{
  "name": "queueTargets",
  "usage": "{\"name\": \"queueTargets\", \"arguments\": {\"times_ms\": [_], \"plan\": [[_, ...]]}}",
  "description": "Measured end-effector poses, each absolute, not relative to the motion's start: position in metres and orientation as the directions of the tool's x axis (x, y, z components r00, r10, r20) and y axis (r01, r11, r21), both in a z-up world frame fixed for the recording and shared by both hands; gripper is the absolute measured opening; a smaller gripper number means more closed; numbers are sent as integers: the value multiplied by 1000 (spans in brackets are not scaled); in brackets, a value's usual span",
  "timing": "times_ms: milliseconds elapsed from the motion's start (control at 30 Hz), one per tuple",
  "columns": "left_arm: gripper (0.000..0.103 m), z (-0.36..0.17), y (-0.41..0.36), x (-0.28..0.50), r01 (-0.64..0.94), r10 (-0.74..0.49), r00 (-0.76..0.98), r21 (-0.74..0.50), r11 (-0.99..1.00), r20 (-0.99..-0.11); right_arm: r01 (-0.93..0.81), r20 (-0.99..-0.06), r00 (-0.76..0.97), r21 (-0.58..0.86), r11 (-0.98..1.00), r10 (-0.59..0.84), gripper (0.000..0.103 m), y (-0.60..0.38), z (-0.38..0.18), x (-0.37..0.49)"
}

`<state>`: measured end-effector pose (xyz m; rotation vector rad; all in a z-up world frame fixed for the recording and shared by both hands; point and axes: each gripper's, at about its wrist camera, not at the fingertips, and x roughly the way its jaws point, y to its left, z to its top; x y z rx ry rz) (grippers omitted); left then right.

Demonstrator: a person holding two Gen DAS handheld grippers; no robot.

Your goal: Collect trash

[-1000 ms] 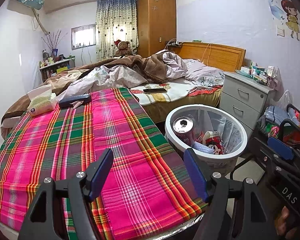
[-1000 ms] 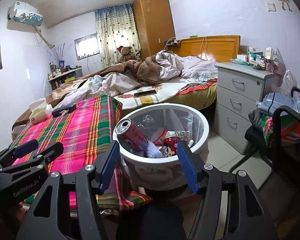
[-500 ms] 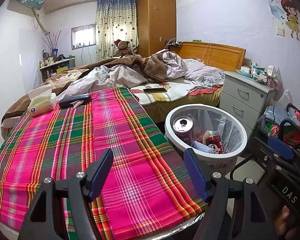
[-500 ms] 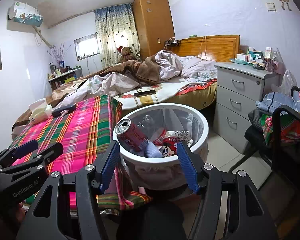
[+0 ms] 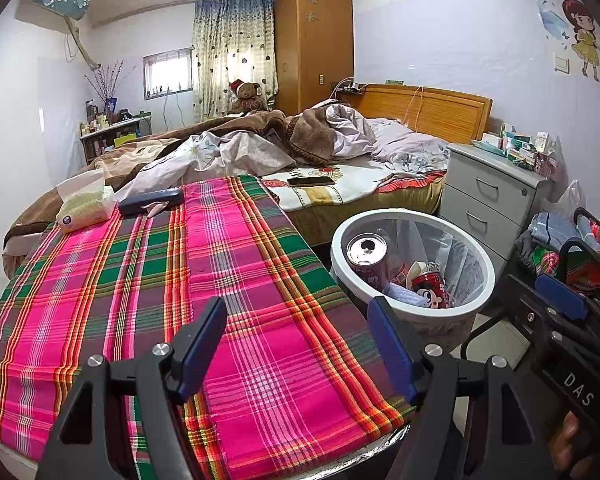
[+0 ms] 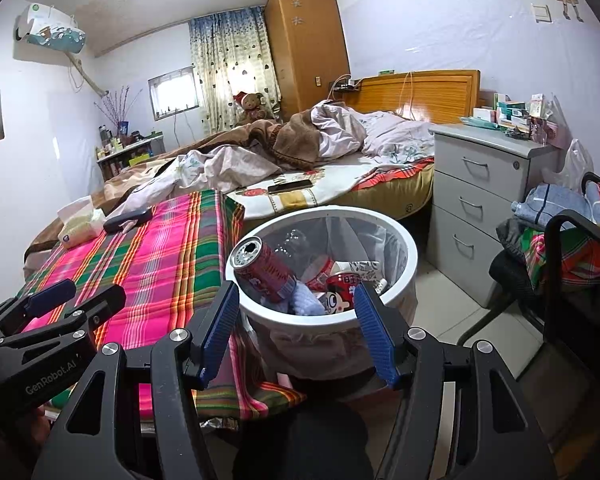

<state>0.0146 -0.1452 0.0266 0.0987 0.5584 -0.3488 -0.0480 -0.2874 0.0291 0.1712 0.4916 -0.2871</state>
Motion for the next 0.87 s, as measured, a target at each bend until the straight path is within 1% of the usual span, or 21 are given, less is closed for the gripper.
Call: {"name": "queueTargets", "arguments": {"times_ms": [867], "plan": [[75, 25, -145, 13, 347, -296, 789, -6, 938, -538, 311, -488, 842, 91, 946, -230, 61, -287, 29, -48]]}}
